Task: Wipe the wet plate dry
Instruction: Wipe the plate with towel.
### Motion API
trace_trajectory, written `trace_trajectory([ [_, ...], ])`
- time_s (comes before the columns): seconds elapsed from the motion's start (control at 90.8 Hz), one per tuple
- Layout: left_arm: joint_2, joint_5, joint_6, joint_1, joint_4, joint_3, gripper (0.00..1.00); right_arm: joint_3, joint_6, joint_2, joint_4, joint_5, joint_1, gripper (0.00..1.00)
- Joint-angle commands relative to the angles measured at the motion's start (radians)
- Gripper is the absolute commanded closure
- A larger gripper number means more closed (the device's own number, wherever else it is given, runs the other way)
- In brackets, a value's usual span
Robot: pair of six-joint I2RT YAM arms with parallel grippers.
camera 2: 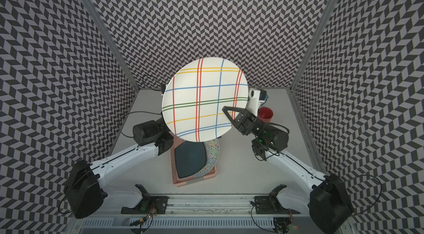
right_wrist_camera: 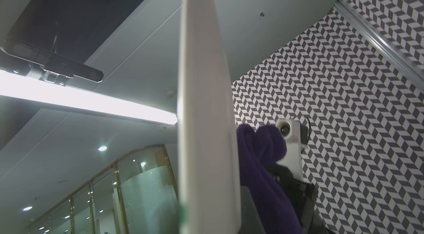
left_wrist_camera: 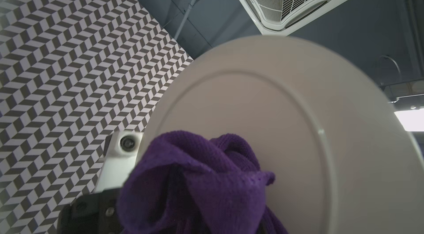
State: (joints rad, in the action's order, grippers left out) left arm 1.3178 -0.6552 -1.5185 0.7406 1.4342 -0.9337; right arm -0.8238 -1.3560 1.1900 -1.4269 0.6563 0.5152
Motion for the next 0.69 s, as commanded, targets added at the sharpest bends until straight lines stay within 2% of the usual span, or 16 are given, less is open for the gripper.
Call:
trace_trajectory([
  [0.0,-0.072,-0.013,0.061,-0.016,-0.011,-0.012,1.00,-0.041,-0.004,-0.015,0.087,-0.090,-0.073,1.00],
  [0.176,-0.063,-0.056,0.063,-0.100,-0.093,-0.184,1.00,0.065,0.000,-0.070,0.072,-0.023,-0.068,1.00],
  [0.308,-0.007,-0.067,0.047,-0.098,-0.098,-0.294,1.00,0.116,0.094,-0.107,0.122,-0.030,0.040,1.00],
  [0.397,0.027,-0.065,0.038,-0.051,-0.069,-0.306,1.00,0.080,0.183,-0.097,0.198,-0.068,0.123,1.00],
  [0.463,0.043,-0.069,0.069,0.006,-0.076,-0.298,1.00,0.036,0.191,-0.058,0.192,-0.077,0.146,1.00],
  [0.584,0.043,-0.073,0.200,0.109,-0.173,-0.264,1.00,-0.030,0.149,-0.005,0.155,-0.096,0.127,1.00],
  [0.683,0.009,-0.064,0.232,0.130,-0.181,-0.201,1.00,-0.072,0.122,-0.011,0.158,-0.118,0.062,1.00],
])
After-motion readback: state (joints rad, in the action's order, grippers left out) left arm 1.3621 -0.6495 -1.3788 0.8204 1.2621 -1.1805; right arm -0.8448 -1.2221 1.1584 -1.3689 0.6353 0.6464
